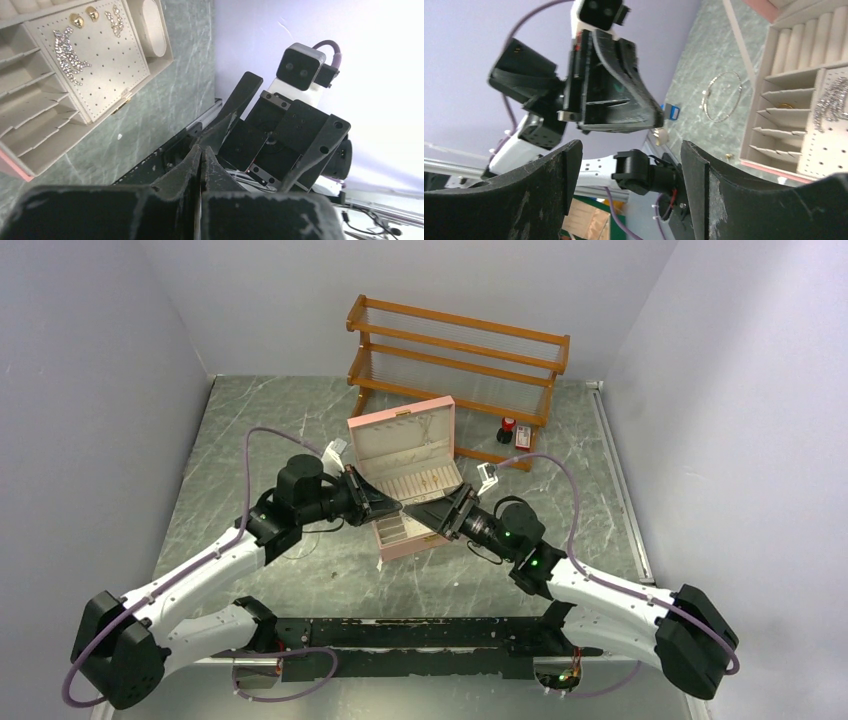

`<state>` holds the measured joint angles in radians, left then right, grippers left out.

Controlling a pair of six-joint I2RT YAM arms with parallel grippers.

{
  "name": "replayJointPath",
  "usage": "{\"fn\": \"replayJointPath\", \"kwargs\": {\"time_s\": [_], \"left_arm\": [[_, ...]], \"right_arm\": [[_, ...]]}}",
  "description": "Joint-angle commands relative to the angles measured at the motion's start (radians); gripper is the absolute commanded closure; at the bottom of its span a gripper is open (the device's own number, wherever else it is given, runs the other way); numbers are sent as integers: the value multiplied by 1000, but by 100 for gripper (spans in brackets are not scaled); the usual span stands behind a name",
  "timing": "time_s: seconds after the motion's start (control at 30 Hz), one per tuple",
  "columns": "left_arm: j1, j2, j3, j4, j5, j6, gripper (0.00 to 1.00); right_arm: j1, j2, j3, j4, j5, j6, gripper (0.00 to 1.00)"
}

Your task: Organize the mixed jewelry

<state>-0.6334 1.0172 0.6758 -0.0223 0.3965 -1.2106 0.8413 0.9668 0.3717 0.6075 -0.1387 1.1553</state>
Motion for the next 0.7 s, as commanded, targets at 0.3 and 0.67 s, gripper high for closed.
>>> {"fn": "replayJointPath", "kwargs": {"time_s": [0.3,0.67], "left_arm": [[45,31,-80,287,195,-232,95],[46,32,-104,328,215,-279,95]], "right_arm": [[-5,29,-5,114,36,111,25],[-4,38,-25,201,14,114,49]]}}
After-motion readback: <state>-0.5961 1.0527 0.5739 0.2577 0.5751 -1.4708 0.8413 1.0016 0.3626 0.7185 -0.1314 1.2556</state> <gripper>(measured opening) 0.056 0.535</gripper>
